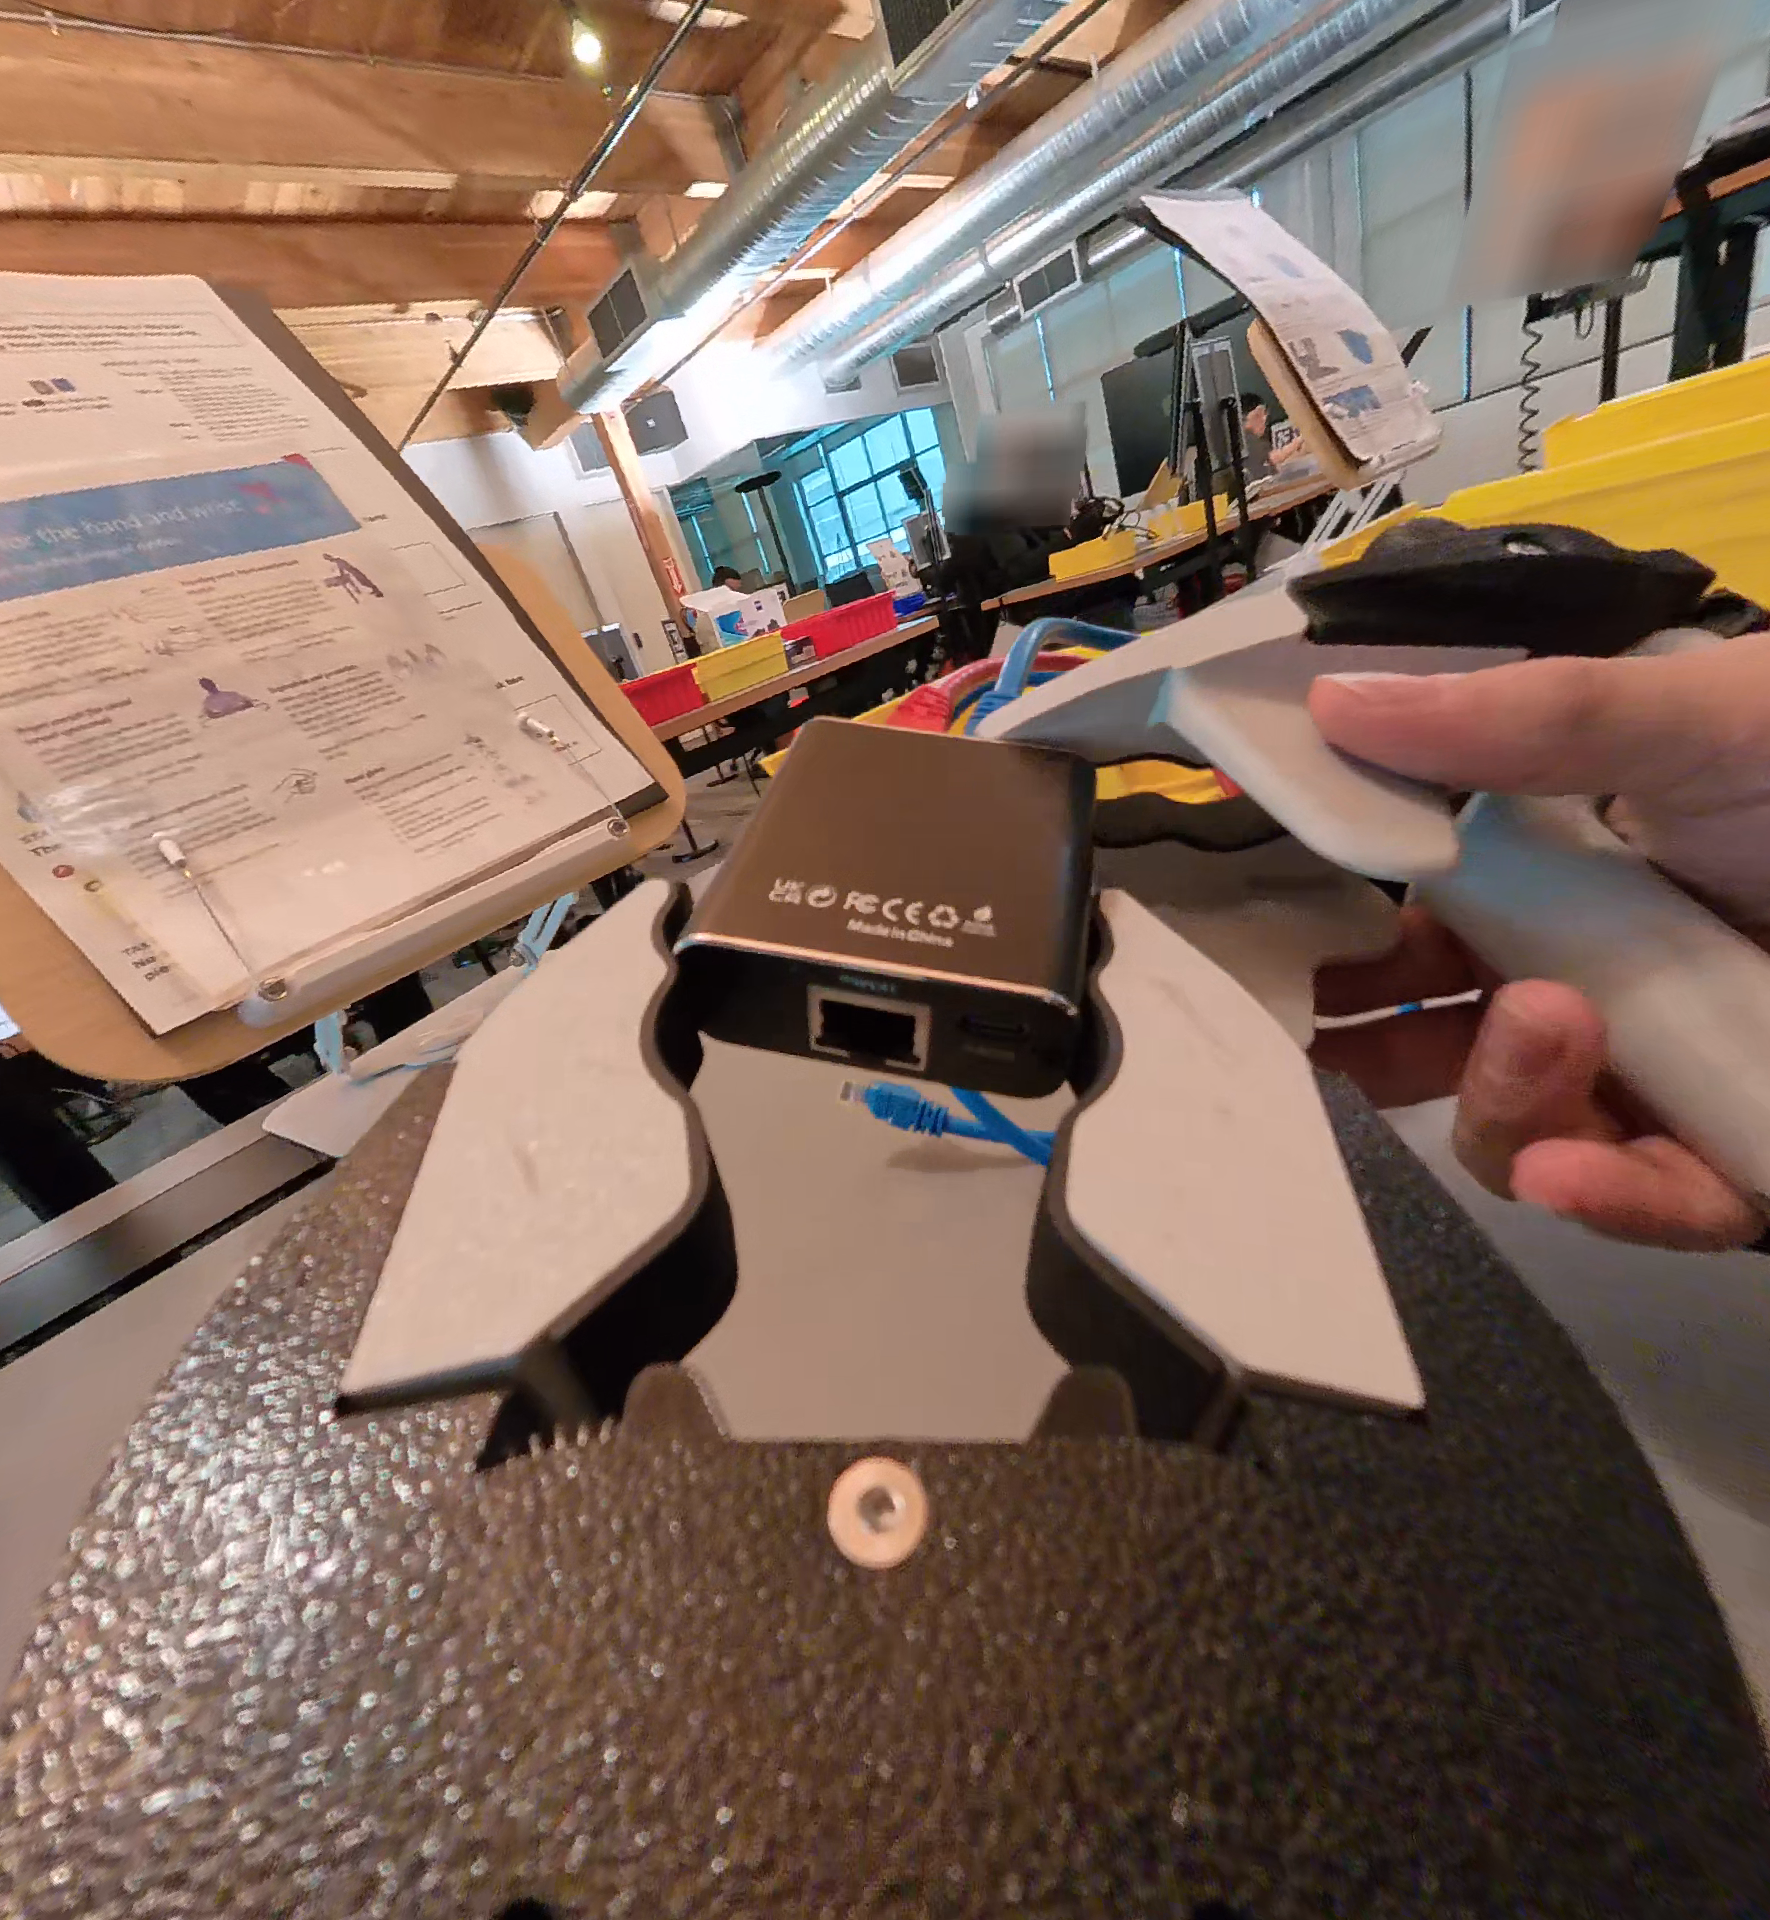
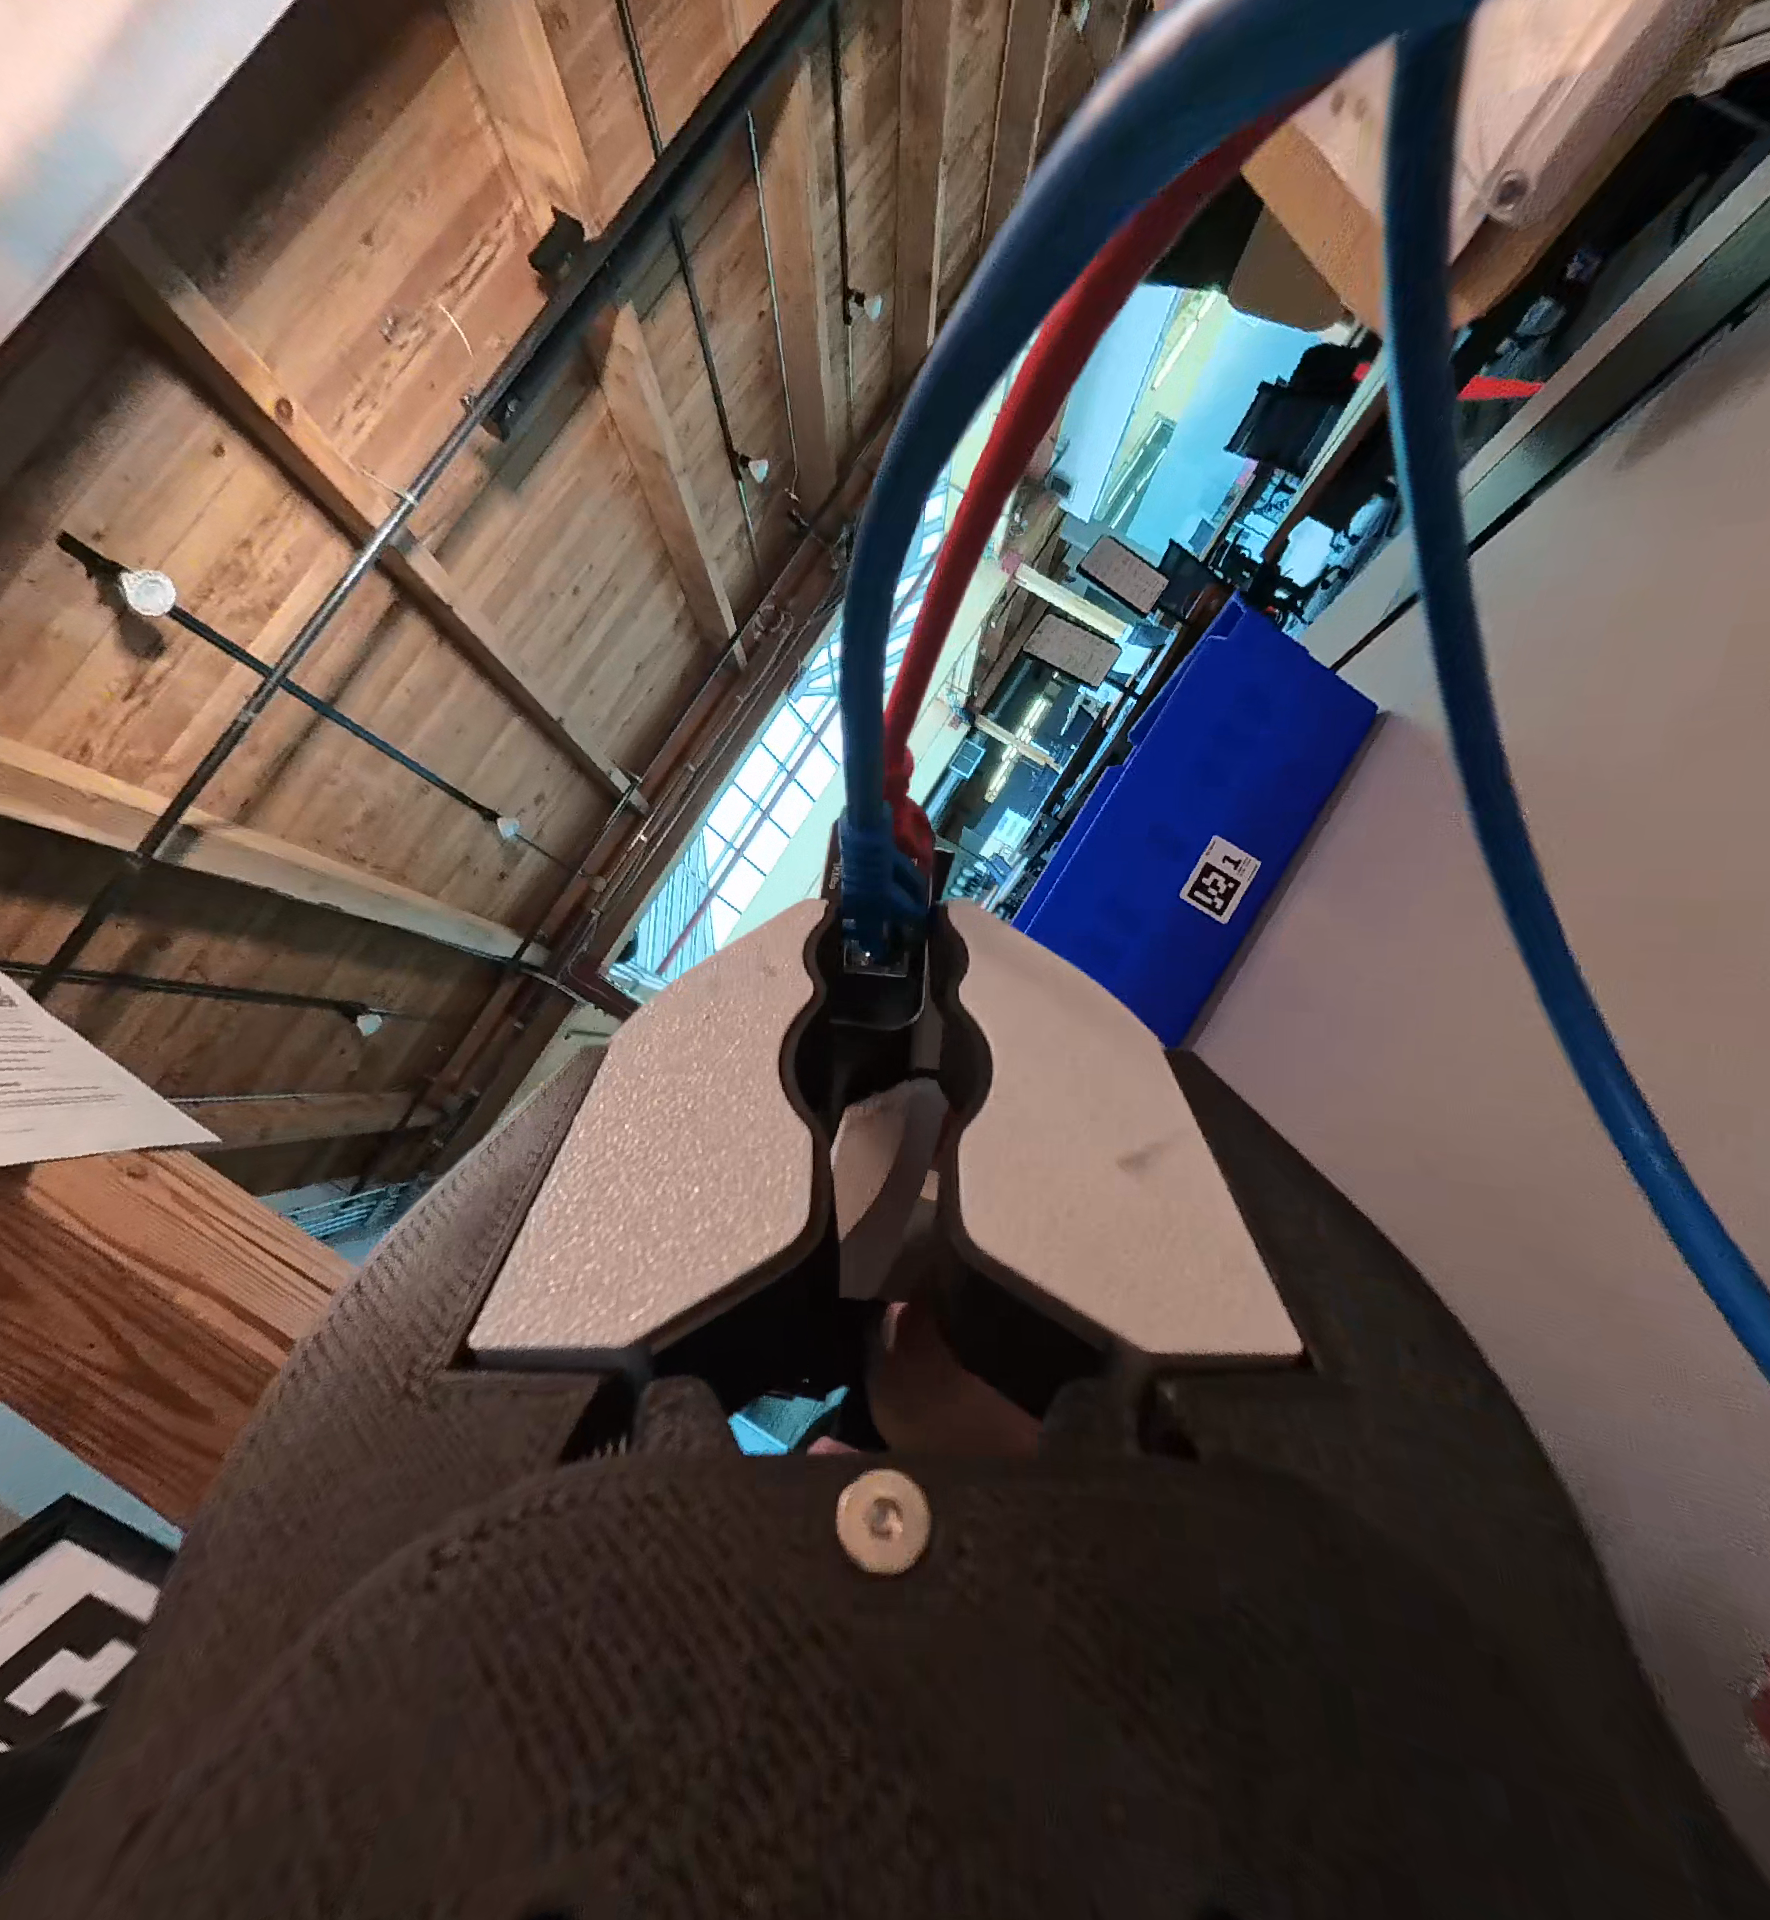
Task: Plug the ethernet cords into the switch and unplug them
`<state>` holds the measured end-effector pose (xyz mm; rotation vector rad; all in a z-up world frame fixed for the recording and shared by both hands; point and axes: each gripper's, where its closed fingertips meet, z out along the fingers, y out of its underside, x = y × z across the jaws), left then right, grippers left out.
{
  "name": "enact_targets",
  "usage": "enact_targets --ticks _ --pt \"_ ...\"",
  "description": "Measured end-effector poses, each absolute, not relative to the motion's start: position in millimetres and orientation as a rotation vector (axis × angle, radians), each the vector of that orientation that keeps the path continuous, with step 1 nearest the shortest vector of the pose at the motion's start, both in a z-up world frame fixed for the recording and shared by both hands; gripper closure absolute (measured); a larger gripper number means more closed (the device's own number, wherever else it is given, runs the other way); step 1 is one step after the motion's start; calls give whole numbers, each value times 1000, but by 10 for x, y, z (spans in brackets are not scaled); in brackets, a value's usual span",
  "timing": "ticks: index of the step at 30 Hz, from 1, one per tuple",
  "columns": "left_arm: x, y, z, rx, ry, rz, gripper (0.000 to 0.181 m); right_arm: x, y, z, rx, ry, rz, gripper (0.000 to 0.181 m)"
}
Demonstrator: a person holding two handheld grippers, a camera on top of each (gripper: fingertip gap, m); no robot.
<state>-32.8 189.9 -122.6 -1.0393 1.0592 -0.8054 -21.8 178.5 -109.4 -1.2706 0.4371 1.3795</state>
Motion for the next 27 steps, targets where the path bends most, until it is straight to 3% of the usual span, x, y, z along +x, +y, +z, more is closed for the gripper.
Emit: enact_targets --ticks 27 --pt "-307 1928 -1283 -1058 1052 -705 113 -183 1784 -1182 -1218 492 1464 169"
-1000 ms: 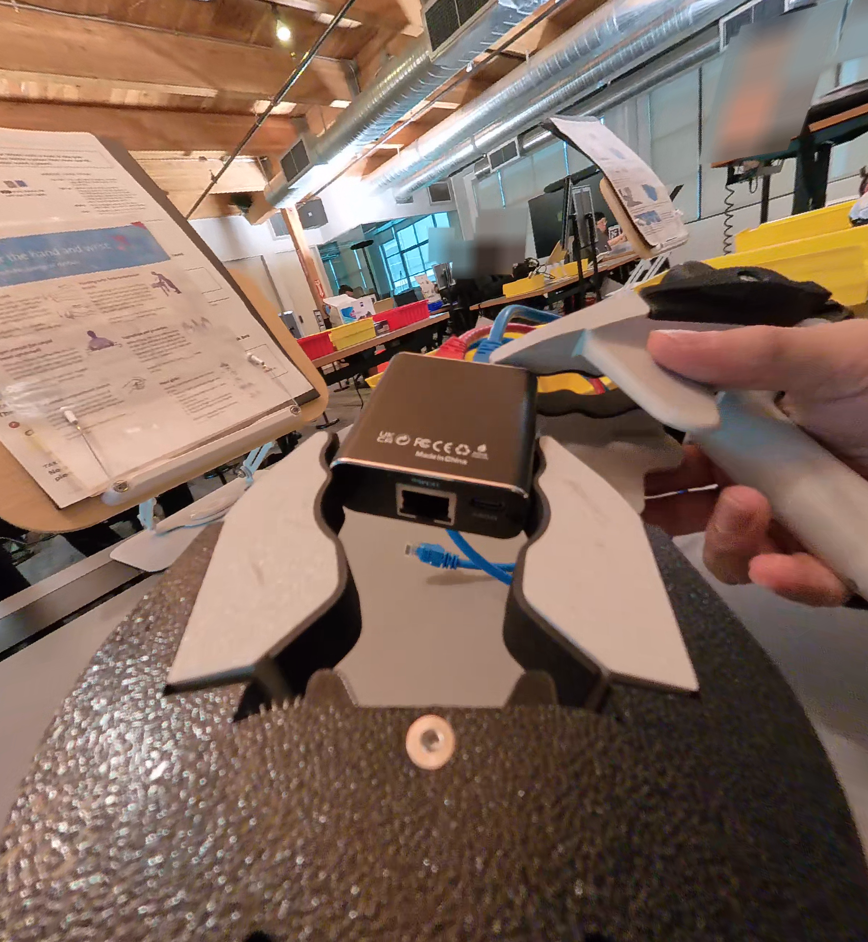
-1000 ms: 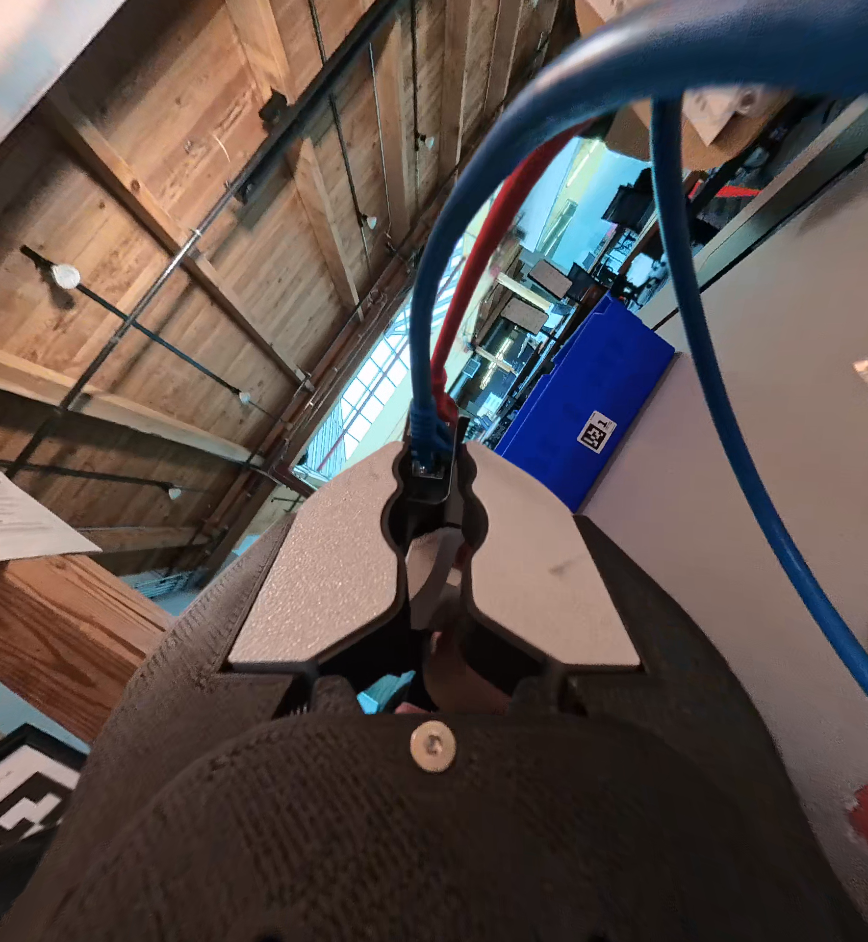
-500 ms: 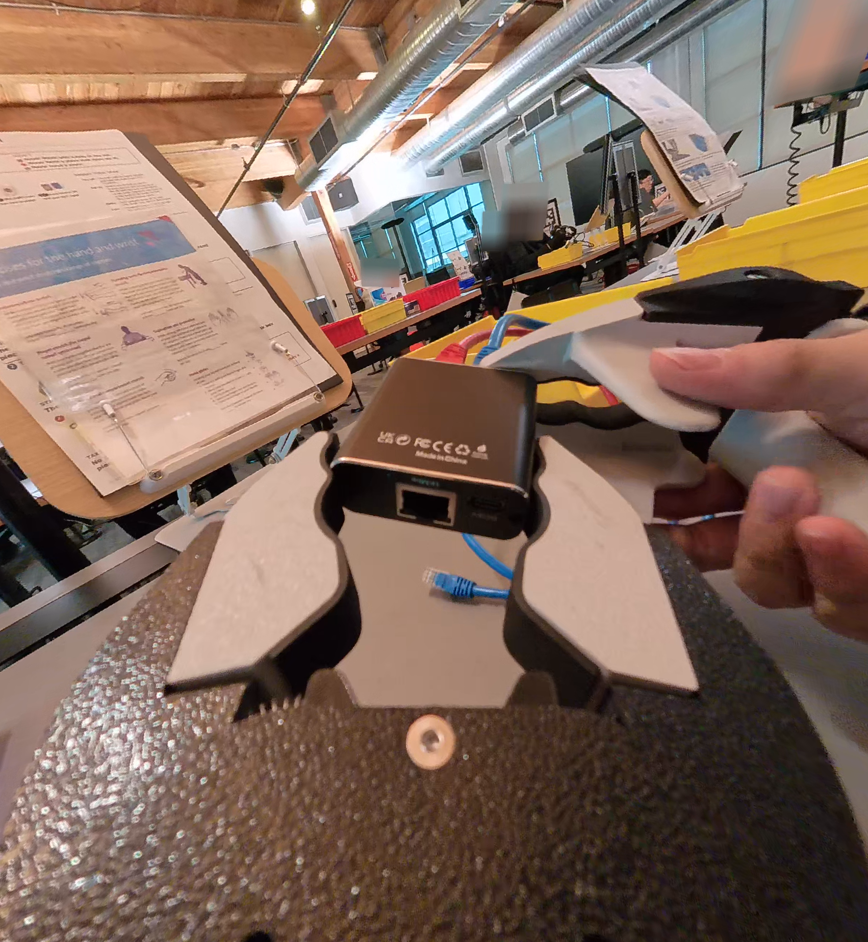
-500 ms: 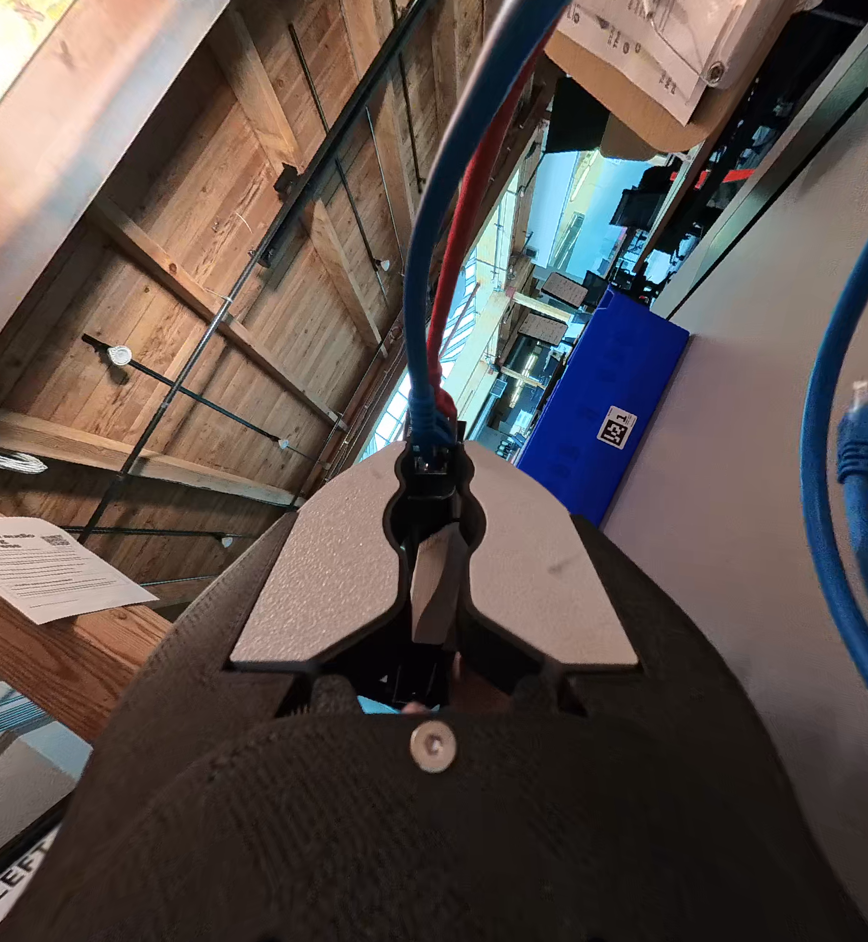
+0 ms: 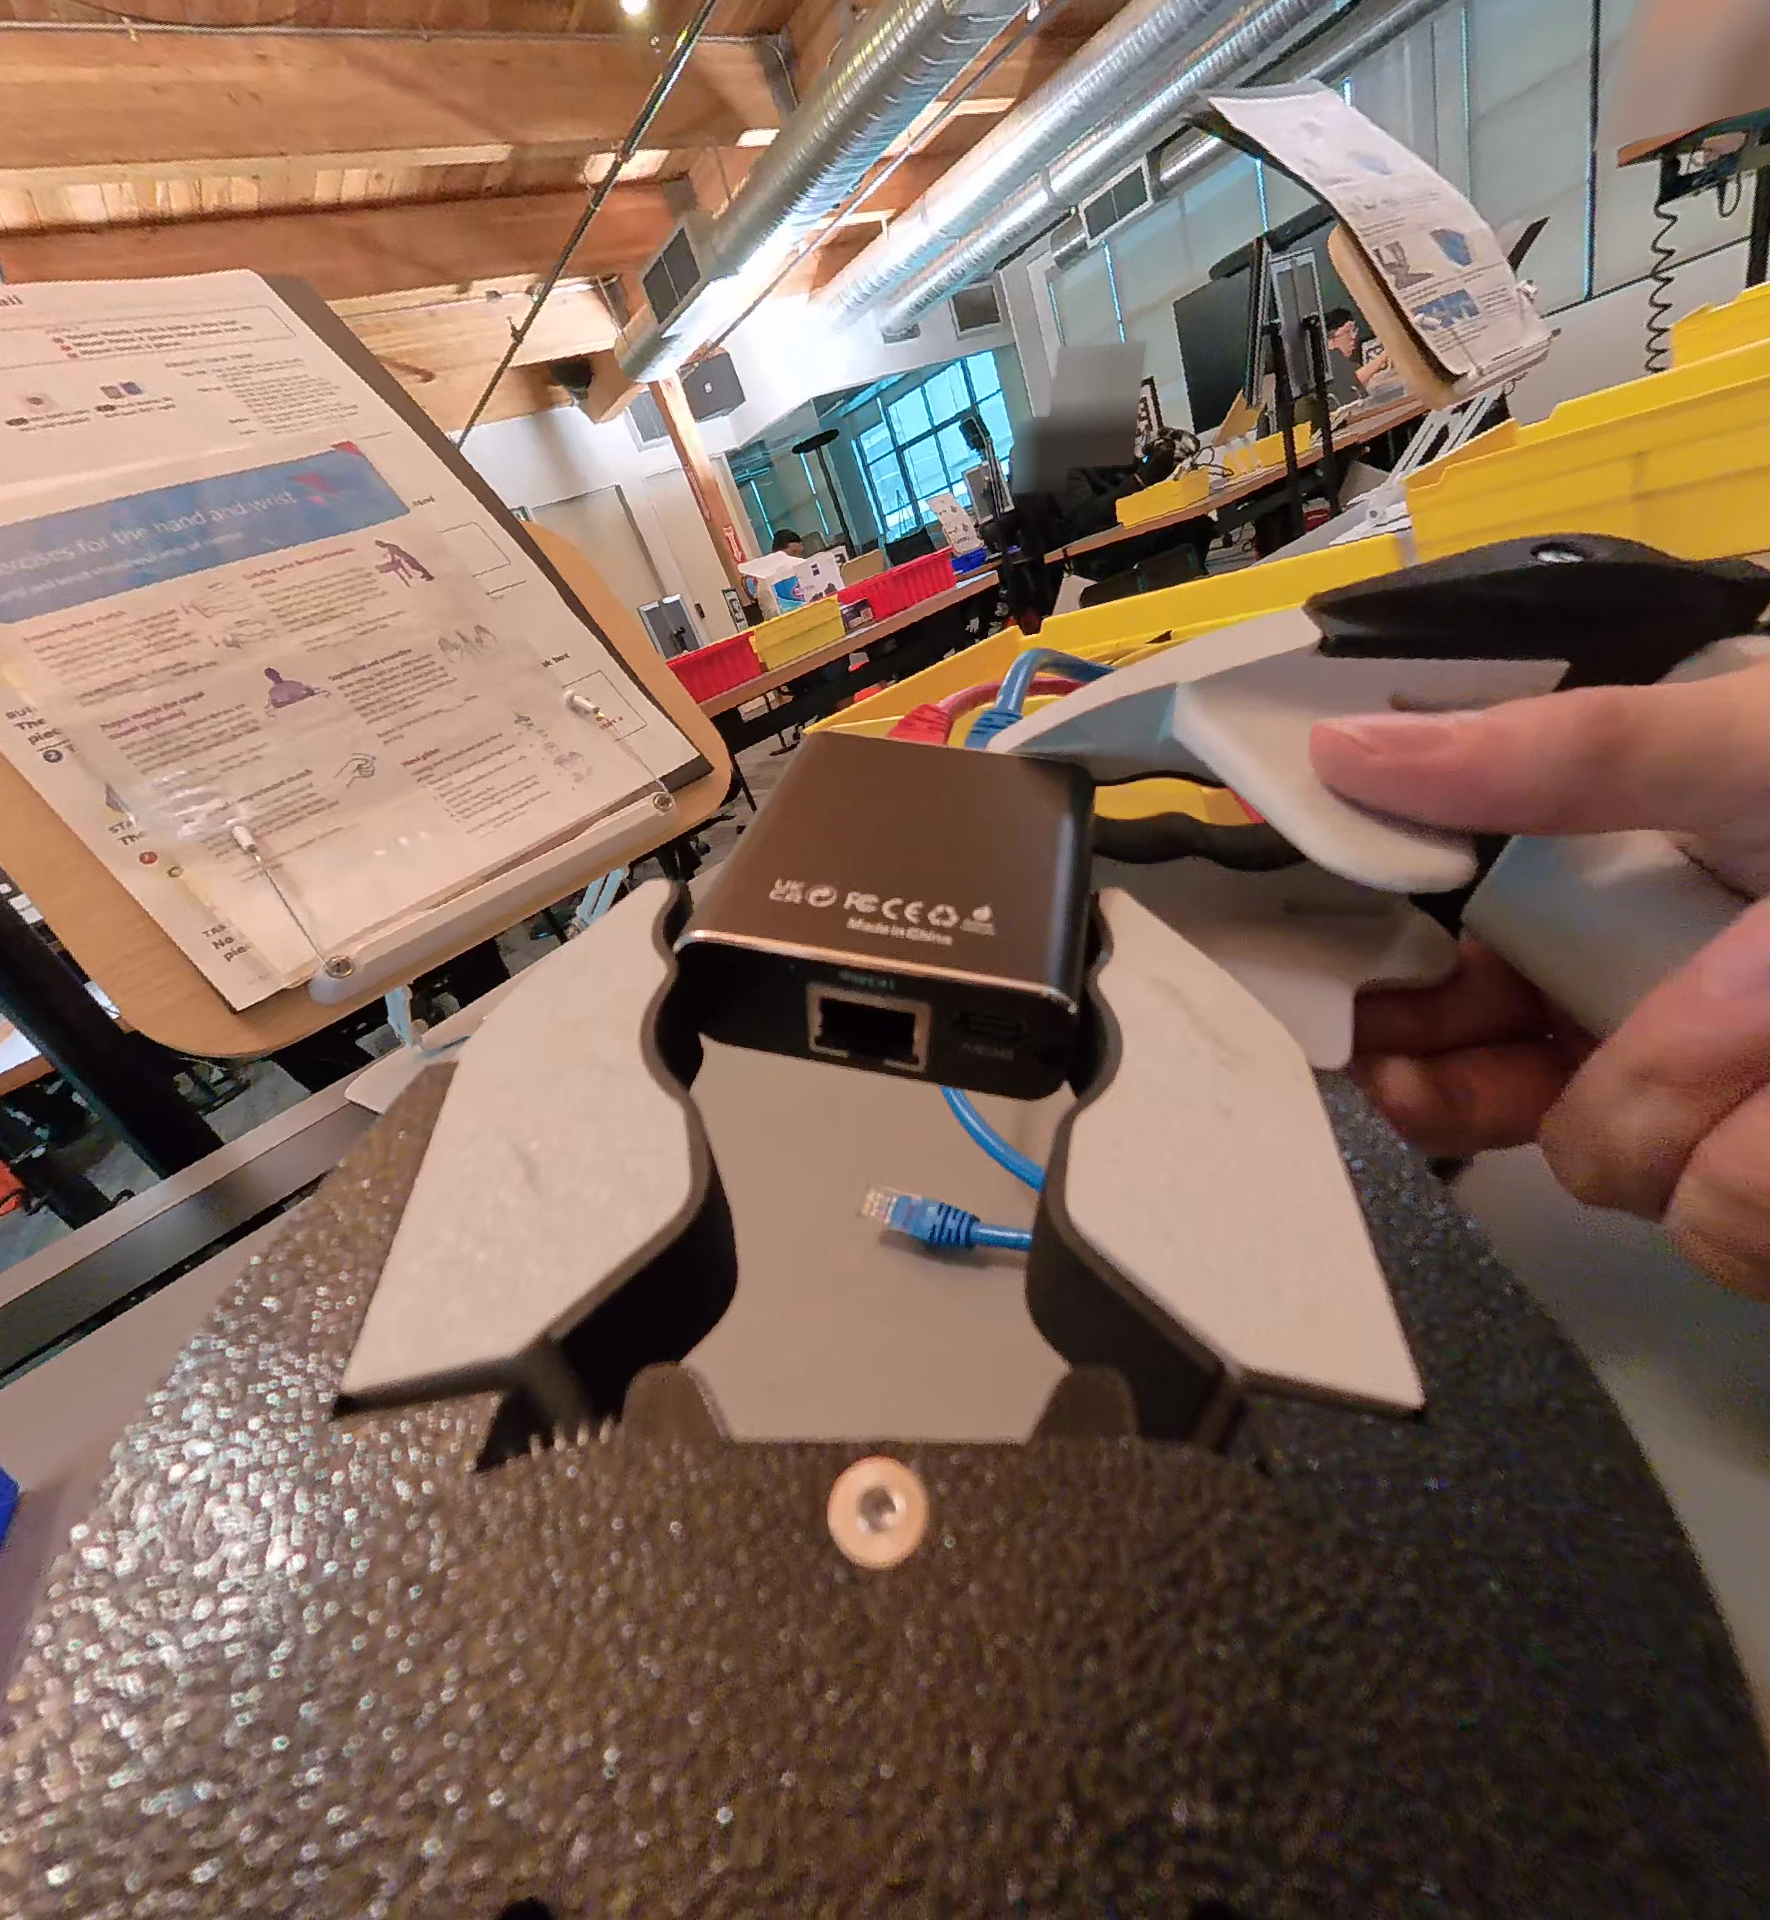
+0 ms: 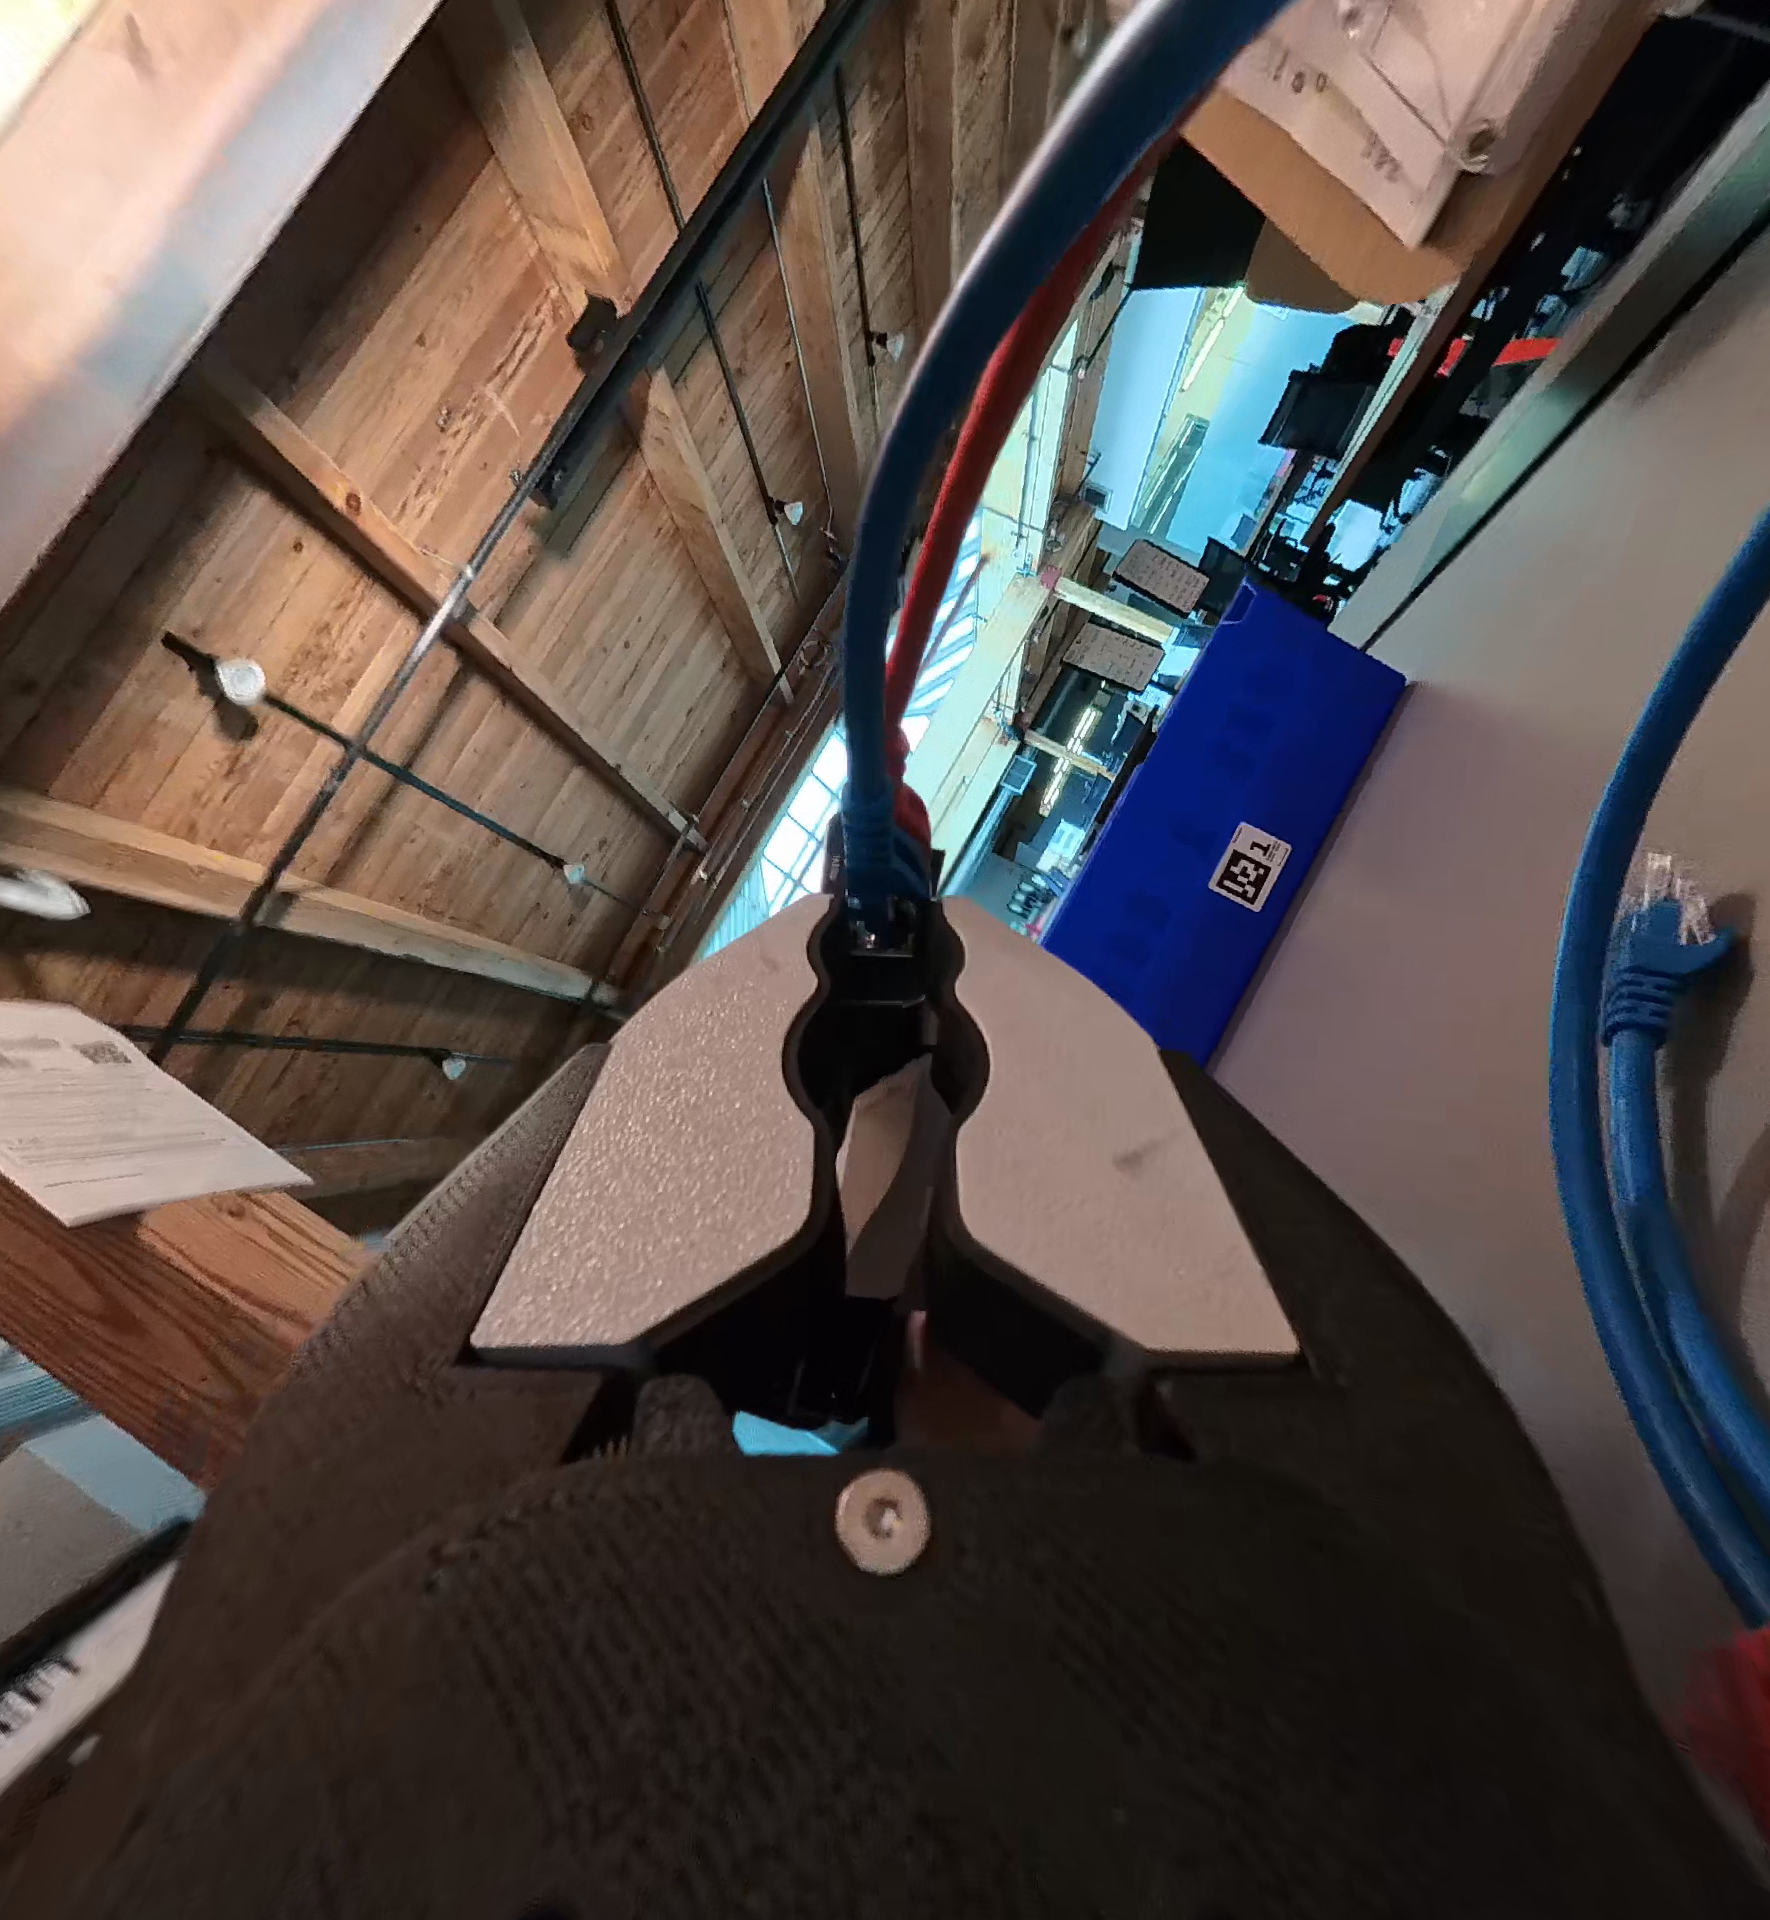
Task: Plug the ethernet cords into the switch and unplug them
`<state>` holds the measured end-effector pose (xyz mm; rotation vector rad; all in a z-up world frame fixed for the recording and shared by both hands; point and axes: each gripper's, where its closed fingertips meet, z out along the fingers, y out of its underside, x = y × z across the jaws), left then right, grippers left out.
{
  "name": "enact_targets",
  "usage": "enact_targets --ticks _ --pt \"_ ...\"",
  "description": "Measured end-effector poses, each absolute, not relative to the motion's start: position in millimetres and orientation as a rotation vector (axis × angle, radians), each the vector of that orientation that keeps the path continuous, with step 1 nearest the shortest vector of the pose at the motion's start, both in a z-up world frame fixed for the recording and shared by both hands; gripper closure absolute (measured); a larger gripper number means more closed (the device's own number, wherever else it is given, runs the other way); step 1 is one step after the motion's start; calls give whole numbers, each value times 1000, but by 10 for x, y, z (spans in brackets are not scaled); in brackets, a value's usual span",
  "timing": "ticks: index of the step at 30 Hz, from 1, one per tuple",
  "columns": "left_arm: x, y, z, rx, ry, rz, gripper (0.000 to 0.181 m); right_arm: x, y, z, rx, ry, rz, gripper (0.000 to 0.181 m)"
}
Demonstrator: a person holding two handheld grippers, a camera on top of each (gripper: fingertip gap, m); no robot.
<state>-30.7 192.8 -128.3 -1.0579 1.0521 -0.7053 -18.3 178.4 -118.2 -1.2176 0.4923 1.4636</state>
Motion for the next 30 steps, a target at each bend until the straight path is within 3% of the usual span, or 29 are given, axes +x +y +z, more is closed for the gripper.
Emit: enact_targets --ticks 17,30 --pt "-350 2015 -1228 -1029 991 -500 113 -219 1869 -1125 -1169 302 1440 170" --pt "-435 2213 -1299 -1166 903 -603 113 38 1986 -1070 -1221 296 1271 172"
